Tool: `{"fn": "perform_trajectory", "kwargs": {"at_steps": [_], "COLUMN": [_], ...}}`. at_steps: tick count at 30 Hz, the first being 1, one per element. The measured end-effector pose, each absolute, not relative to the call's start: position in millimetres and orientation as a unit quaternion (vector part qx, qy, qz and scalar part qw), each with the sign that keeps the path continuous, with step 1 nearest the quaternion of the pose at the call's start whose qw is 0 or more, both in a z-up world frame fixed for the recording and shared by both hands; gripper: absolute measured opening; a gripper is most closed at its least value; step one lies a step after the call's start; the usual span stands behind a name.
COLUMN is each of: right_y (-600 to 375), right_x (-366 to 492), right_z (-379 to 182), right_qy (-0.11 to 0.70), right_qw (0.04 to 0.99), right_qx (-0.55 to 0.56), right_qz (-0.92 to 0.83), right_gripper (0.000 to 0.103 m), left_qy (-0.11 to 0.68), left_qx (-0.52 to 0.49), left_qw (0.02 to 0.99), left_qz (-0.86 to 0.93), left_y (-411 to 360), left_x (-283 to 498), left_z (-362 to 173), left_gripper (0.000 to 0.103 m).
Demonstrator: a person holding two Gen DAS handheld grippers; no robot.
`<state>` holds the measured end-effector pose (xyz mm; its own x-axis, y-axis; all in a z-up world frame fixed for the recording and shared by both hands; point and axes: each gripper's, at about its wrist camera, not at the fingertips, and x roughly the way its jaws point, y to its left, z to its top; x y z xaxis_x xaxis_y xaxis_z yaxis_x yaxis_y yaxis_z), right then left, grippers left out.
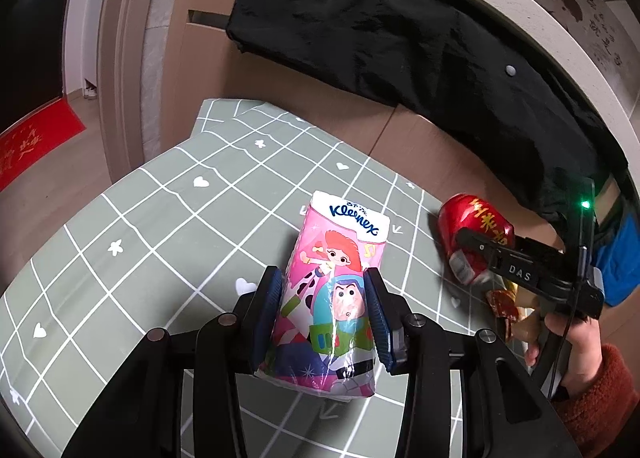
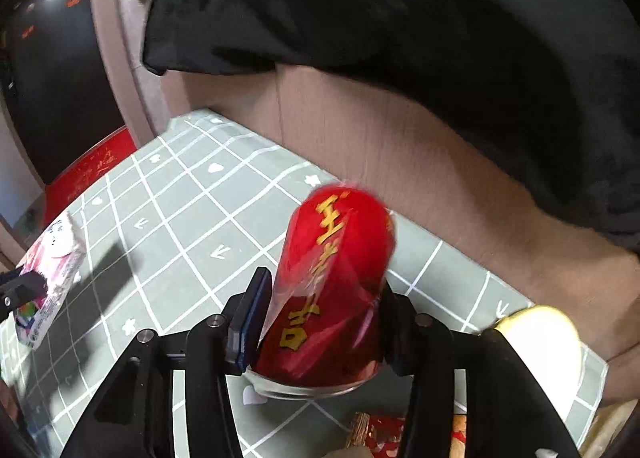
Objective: Collect trash
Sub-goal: 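Grasp the red can with the right tool while the left holds the Kleenex pack, then carry the Kleenex pack and red can over the bin and open both tools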
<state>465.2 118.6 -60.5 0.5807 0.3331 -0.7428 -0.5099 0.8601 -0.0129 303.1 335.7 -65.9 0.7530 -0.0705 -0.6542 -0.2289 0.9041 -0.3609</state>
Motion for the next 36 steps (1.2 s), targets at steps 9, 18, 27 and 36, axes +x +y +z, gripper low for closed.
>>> {"fn": "perform_trajectory", "kwargs": {"at_steps": [9,18,27,36], "right_y": [109,74,24,-49], "right_x": [418,373,331,293], "right_z": [-22,12,52,94], "right_qy": [0.341,0.31,0.265,0.222], "right_qw": [0.89,0.901,0.919,0.94], "right_qx": [-0.139,-0.117,-0.095,-0.084], "right_qz": [0.269,0.28,0.275,0.244], "right_gripper": [0.042,0.042,0.042,0.042], "left_qy": [0.329,0.297,0.244,0.201], "left_qx": [-0.196,-0.148,-0.082,-0.047], "left_qw": [0.923,0.943,0.966,0.978], "left_qz": [0.036,0.035,0.031,0.007], "left_y": [305,261,203,138], "left_x": [293,273,262,257], "left_z": [-39,-7,41,77], "left_gripper": [0.043,0.043,0.043,0.043]}}
